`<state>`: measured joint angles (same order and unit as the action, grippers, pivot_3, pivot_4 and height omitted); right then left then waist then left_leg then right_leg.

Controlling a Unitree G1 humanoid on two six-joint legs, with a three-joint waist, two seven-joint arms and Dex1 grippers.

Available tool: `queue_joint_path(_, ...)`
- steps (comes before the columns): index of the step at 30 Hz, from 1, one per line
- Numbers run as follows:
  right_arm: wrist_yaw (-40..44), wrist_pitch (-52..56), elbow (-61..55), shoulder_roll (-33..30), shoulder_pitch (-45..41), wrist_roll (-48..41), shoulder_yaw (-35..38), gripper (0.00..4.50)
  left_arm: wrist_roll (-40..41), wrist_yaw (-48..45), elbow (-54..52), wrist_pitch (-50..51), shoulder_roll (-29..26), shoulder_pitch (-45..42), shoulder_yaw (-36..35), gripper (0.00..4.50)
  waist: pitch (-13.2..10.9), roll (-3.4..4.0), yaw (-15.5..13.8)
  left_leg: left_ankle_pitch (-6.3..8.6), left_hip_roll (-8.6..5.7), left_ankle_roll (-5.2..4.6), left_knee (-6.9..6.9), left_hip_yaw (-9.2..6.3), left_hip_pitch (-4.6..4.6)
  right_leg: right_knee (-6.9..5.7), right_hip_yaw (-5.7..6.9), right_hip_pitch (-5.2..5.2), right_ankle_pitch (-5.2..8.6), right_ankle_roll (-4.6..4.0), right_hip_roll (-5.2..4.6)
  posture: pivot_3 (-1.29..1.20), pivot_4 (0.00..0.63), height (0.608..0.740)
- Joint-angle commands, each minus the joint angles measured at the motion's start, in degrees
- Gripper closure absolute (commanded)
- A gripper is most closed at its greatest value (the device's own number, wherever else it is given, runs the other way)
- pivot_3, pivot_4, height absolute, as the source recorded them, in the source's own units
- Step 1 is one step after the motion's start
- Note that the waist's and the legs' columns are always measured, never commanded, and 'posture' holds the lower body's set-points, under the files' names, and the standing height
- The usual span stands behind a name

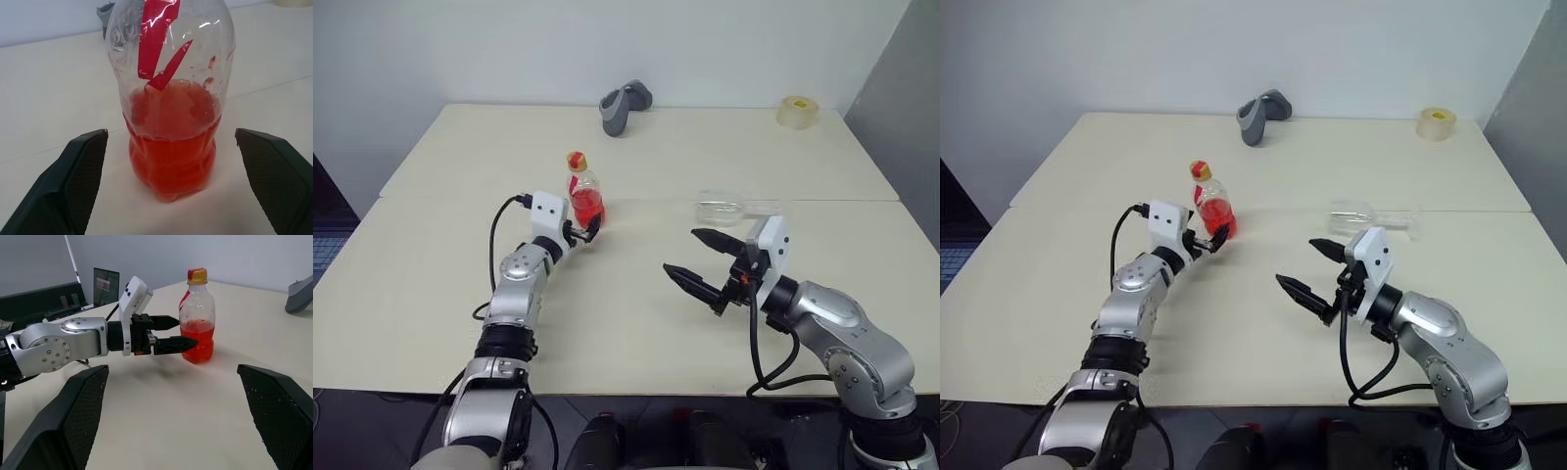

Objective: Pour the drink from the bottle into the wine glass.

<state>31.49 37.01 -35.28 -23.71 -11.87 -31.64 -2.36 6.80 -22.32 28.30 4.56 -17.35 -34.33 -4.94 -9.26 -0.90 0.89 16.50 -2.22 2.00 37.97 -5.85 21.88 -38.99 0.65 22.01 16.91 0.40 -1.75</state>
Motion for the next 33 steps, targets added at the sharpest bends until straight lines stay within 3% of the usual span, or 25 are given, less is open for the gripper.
queue_joint_path(1, -0.8, -0.1, -2.8, -0.2, -0.5, -0.9, 0.4, 0.00, 0.8, -1.1, 1.8, -2.3, -0.3, -2.5, -0.9, 0.02, 0.0, 0.00, 0.0, 0.00, 0.00, 0.00, 0.00, 0.00, 0.00, 0.00, 0.00, 0.00, 0.00, 0.00, 0.00, 0.00, 0.150, 0.740)
queue_joint_path(18, -3.0, 1.0, -2.6, -0.4, -2.6, -1.9, 1.5, 0.00, -0.4, -3.9, 25.4, -14.5, 0.2, -16.7, -1.4, 0.02, 0.0, -0.08, 0.1, -0.01, -0.02, -0.01, 0.02, 0.01, 0.04, -0.02, 0.01, 0.05, 0.00, 0.00, 0.00, 0.00, 0.150, 0.740)
queue_joint_path(28, -4.8, 0.7, -2.5, -0.4, -2.9, -1.7, 1.8, 0.00, -0.8, -3.0, 34.6, -21.0, 0.1, -19.9, -2.0, 0.02, -0.1, -0.10, 0.1, -0.02, -0.02, -0.03, 0.03, 0.02, 0.05, -0.05, 0.01, 0.07, 0.00, 0.00, 0.00, 0.00, 0.150, 0.740)
queue_joint_path(33, -5.5, 0.6, -2.6, -0.5, -2.8, -1.6, 2.0, 0.00, -0.5, -2.8, 36.8, -22.7, 0.0, -21.3, -3.2, 1.23, -0.1, -0.10, 0.1, -0.02, -0.03, -0.03, 0.04, 0.02, 0.06, -0.06, 0.01, 0.07, 0.00, 0.00, 0.00, 0.00, 0.150, 0.740)
